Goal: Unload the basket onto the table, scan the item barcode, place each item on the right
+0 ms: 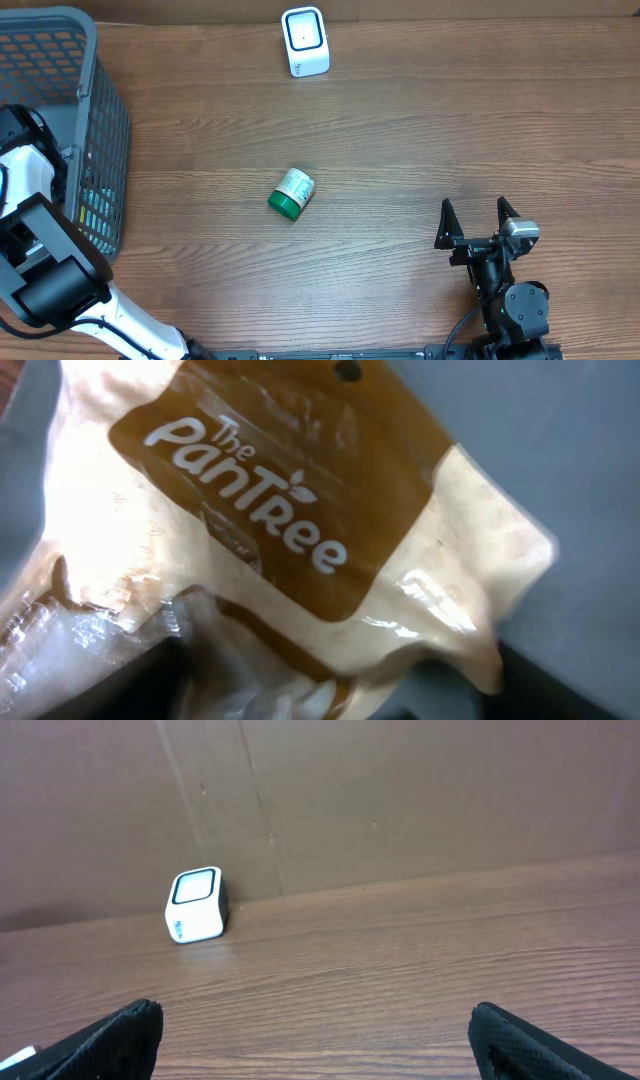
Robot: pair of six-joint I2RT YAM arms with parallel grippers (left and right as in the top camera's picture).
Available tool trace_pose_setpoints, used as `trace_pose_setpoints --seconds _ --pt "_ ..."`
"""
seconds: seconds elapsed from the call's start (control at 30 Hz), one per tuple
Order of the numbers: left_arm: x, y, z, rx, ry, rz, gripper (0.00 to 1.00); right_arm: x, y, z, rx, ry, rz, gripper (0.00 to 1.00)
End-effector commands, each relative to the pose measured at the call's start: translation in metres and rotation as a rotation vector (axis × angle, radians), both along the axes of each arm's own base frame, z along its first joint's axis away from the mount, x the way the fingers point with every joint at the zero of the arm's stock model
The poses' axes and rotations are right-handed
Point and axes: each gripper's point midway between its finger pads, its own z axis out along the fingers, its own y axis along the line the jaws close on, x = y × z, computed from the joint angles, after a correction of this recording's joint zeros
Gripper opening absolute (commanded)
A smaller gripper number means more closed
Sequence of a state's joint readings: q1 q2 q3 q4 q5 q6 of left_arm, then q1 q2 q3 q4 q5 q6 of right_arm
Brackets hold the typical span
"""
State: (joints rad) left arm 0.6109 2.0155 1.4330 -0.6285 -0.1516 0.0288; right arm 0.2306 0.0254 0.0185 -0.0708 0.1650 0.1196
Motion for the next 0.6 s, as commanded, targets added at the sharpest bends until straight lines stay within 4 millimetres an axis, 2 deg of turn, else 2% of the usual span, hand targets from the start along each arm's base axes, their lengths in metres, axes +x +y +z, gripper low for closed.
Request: trace_pose_setpoints --seconds 0.0,0.07,0.13,0.4,0.57 --pt "-0.016 -0.011 -0.021 -0.055 0.046 -0.002 0.51 0.001 -0.002 -0.004 0.003 0.005 -0.015 1.00" --pt "-0.018 -0.011 -0.023 -0.059 0.051 0.001 0.39 0.001 -0.002 -0.004 0.003 0.004 -0.015 1.00" --pt "-0.020 -0.012 -0.024 -0.064 0.056 0.004 0.31 0.001 -0.002 -0.004 0.003 0.004 -0.015 1.00" --pt "-0.025 -0.017 -0.025 -0.081 0.077 0.010 0.25 0.001 -0.002 -0.004 0.003 0.005 -0.015 1.00" --pt "-0.027 -0.019 -0.023 -0.091 0.088 0.012 0.04 0.001 -0.002 -0.004 0.003 0.005 -0.015 1.00"
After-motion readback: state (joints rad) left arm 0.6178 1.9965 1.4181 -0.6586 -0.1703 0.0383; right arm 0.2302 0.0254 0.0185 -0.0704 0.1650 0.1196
